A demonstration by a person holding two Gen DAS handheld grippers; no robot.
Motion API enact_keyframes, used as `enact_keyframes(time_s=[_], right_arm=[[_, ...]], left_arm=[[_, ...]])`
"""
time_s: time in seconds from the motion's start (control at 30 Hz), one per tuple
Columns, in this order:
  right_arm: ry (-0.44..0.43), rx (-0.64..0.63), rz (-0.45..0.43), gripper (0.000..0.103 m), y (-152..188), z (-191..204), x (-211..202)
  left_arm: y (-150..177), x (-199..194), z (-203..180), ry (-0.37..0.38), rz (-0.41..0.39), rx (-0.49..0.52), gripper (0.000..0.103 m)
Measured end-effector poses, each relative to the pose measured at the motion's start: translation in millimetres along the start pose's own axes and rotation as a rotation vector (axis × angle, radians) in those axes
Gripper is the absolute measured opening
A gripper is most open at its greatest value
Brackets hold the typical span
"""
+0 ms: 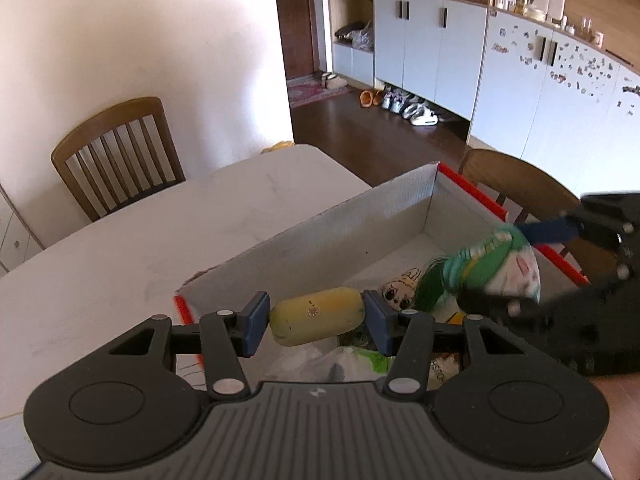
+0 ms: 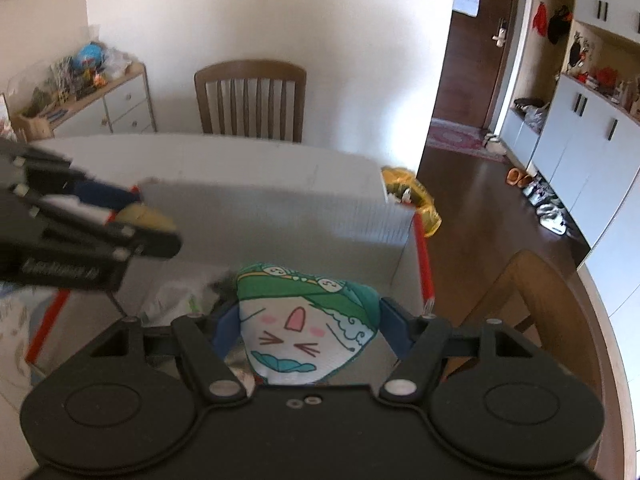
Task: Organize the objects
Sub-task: 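Carry the yellow cylinder with left tool while right tool carries the pouch into red box, then open left tool to drop the cylinder while right tool releases the pouch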
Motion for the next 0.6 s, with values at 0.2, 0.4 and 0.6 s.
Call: enact_keyframes(time_s=[0.2,0.4,0.6], right_arm=[[-0.004,-0.058,0.045,0.071,17,12,13],[-0.029,-0.053,0.063,0.072,23,15,16],[-0.047,-0.048,0.070,0.072,27,11,18]], left_arm=[[3,22,-13,-0.003,0.025,0.005,0.051],[5,35,-26,0.013,0.044,0.014,0.051],[10,50,-29,0.027,0.089,0.001,0.051]])
Point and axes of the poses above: each gripper's, at about its wrist camera, not at the fingertips, and x roughly the way its jaws point, z to its left, y to its underside, the point moved 5 cm from there along x, roughly the way its jaws point, and after that the axes turned 9 degrees about -x, right-handed, at the moved point
